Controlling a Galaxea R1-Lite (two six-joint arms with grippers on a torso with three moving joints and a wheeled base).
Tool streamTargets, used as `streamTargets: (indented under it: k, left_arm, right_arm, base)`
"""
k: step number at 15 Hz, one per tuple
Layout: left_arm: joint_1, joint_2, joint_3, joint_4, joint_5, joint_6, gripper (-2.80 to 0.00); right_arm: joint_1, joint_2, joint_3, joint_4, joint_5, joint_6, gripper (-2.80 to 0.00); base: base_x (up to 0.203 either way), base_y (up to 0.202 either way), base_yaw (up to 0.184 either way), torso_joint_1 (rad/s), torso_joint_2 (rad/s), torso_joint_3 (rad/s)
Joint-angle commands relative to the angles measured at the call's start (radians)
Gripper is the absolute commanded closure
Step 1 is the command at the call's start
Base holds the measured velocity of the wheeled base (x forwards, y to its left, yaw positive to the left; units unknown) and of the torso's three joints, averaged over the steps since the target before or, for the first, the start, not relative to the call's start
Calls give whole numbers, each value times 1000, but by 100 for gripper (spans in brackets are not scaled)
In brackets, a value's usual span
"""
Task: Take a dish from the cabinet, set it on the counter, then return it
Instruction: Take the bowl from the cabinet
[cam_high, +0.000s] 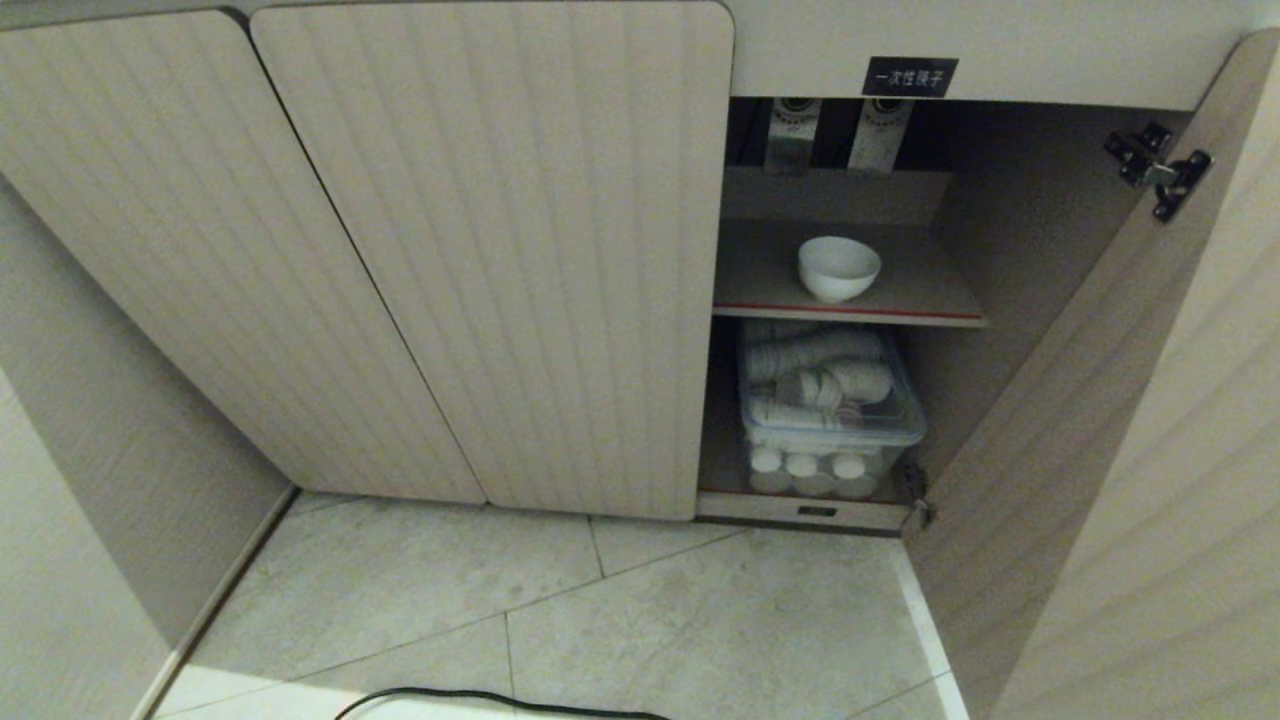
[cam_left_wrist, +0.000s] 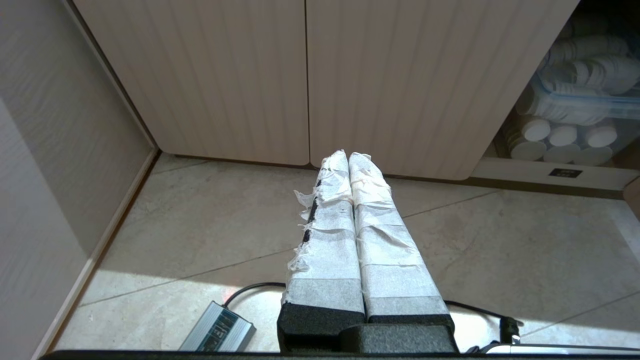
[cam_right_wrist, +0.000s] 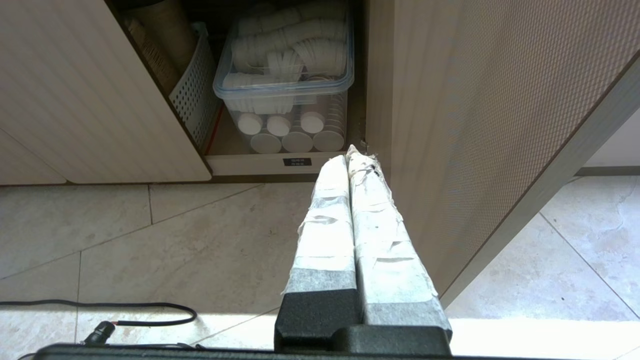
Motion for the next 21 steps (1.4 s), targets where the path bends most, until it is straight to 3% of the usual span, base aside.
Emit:
streamTargets:
  k: [1,21]
  left_arm:
    - [0,0,-1,-1,0,-1,0]
    - [0,0,1,-1,0,-1,0]
  right_arm:
    - [1,1,0,-1,-1,1,0]
    - [0,1,0,-1,-2,2,0]
  base:
    - [0,0,0,0,0,0]
    - [0,0,0,0,0,0]
